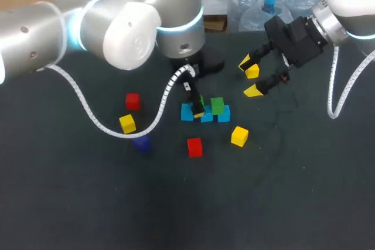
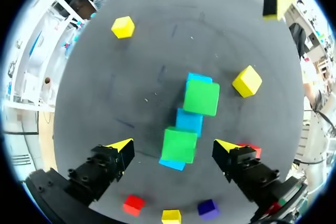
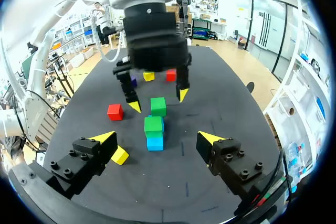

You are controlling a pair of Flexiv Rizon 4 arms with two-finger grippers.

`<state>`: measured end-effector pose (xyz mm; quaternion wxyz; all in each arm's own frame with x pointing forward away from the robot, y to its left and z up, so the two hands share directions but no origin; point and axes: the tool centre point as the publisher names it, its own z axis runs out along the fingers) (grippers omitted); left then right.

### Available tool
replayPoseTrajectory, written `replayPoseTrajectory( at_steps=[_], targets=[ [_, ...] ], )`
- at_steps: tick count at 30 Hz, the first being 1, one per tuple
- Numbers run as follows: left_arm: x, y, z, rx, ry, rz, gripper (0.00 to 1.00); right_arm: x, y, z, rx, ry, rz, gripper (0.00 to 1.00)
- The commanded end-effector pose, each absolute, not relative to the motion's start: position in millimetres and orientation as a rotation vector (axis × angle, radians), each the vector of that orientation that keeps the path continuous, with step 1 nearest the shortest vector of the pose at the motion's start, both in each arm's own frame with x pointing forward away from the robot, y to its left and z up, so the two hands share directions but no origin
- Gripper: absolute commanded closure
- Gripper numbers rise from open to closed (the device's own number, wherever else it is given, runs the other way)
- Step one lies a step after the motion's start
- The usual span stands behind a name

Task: Place the blue cubes, place green cubes on the blue cubes, place the yellow cubes on the green cubes, then place the red cubes on the yellow cubes, and place purple cube on the red cubes.

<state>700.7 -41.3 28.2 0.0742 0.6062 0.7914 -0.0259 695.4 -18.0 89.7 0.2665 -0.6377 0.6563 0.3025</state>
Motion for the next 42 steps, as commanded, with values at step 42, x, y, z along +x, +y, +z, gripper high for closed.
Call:
replayPoseTrajectory(
  at_steps=[42],
  targets=[
    [713,55,87,1.684,1.747,-0.512,0.0,696,-18,89,-1.722,1.771,0.817,0.0]
  ],
)
